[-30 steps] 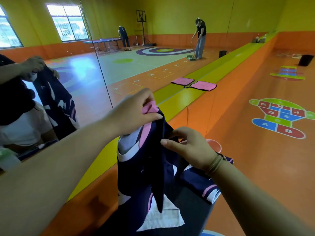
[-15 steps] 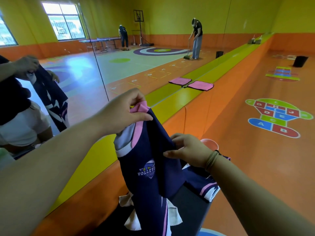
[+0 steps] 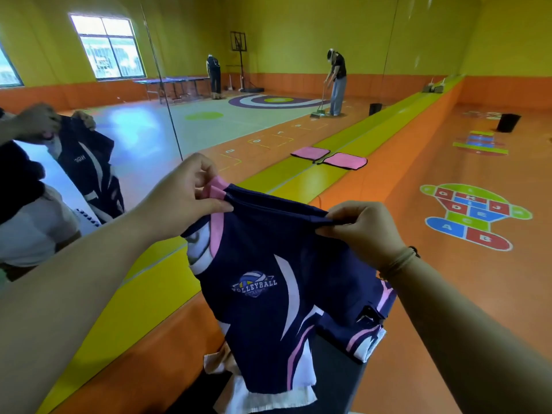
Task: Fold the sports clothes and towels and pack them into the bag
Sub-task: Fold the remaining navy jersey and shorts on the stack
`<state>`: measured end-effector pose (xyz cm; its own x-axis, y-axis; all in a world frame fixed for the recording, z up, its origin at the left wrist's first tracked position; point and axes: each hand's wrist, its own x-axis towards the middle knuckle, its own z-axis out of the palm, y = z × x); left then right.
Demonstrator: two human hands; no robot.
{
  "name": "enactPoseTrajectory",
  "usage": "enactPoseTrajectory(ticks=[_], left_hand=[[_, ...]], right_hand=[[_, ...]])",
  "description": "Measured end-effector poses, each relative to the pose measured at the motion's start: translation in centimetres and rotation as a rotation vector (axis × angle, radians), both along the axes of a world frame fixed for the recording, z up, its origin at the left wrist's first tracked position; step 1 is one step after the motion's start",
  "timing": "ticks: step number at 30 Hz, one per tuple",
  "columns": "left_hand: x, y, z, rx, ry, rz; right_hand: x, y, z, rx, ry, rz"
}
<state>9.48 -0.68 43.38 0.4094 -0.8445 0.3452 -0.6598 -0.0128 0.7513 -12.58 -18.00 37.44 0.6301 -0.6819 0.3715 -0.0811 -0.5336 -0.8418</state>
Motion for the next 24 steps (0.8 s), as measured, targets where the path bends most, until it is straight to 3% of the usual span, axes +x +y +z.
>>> enactPoseTrajectory(ticks=[6,11,13,16,24], left_hand=[[-0.2,-0.4,-0.1,-0.047,0.046,0.021],[-0.5,-0.5,0.2,-0.016,-0.158,0.072],[-0.7,-0.5,0.3,0.005,-0.224,0.099],[-0.6,-0.5,0.3,0.083,-0.286,0.106],[0.1,-0.5,0.3,0.167,-0.375,0.157]], right_hand=[[-0.7,0.7,0.7,0.038,-0.034,-0.033],[-1.4,0.7,-0.3,-0.183,0.445,-0.006],[-1.6,1.0,-0.8,-0.192,0.529,0.0],[-2.1,1.7,-0.7,-0.126,0.529,-0.036],[-2.9,4.6,0.7,0.221,0.312,-0.07]])
